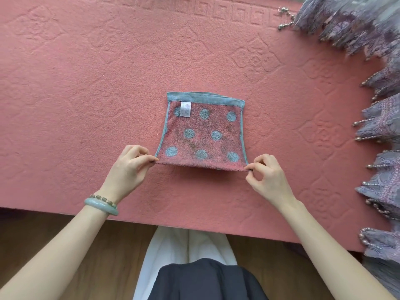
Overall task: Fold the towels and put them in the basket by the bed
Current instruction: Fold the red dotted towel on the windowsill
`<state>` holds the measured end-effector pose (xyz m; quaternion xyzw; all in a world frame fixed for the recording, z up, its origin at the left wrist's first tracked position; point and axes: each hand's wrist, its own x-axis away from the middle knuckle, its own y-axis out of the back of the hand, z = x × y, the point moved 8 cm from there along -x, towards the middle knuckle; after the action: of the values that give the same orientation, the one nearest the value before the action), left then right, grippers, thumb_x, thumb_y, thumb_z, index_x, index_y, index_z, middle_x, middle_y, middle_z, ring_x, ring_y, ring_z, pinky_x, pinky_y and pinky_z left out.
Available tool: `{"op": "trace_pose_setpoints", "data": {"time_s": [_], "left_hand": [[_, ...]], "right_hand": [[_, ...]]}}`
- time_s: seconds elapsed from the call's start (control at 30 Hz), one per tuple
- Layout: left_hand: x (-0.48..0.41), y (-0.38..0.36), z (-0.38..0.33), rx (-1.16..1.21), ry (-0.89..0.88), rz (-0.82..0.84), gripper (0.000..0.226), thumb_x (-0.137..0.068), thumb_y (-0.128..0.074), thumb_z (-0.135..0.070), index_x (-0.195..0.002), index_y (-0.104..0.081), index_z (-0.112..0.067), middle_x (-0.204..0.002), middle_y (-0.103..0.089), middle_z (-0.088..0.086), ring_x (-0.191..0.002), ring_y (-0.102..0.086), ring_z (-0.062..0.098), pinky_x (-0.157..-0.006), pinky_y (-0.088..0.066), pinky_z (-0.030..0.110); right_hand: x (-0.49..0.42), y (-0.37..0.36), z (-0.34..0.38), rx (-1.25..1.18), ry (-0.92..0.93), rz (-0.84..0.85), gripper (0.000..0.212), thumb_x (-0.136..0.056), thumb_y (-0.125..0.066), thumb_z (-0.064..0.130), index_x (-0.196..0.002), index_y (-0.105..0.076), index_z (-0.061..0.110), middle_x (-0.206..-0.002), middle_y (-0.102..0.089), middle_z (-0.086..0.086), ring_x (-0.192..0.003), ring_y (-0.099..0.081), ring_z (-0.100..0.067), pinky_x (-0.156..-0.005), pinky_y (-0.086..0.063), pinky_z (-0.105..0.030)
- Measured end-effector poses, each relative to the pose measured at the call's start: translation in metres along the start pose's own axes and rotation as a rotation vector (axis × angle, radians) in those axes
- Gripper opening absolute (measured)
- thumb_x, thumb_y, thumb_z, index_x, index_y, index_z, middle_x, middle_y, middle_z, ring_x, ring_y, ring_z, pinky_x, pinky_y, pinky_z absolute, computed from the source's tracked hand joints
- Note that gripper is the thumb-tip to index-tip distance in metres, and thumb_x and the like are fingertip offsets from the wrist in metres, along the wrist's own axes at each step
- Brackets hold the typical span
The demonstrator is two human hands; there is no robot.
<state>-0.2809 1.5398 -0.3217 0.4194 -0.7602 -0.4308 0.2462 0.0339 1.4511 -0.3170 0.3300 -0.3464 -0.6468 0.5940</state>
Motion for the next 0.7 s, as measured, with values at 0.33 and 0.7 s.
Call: {"op": "trace_pose_setpoints", "data": {"time_s": [0.33, 0.7], "left_hand": [[0.066, -0.006, -0.022, 0.242, -0.013, 0.407, 0.022, -0.08, -0.057, -0.043, -0.082, -0.072, -0.026, -0.085, -0.064, -0.024, -0.095, -0.054, -0.002, -0.084, -0.044, 0.023], [-0.01, -0.019, 0.024, 0.433, 0.456, 0.259, 0.021, -0.076, -0.076, -0.011, -0.078, -0.07, -0.031, -0.068, -0.069, -0.015, -0.059, -0.055, -0.003, -0.061, -0.043, 0.012]], "right_hand": [[0.065, 0.011, 0.01, -0.186, -0.133, 0.503, 0.021, -0.067, -0.069, 0.002, -0.072, -0.071, 0.023, -0.081, -0.067, 0.017, -0.087, -0.06, -0.002, -0.08, -0.046, -0.018], [-0.02, -0.015, -0.039, -0.337, -0.477, 0.34, 0.026, -0.076, -0.063, -0.001, -0.072, -0.068, 0.024, -0.073, -0.069, -0.004, -0.061, -0.052, 0.003, -0.068, -0.042, -0.018]]}}
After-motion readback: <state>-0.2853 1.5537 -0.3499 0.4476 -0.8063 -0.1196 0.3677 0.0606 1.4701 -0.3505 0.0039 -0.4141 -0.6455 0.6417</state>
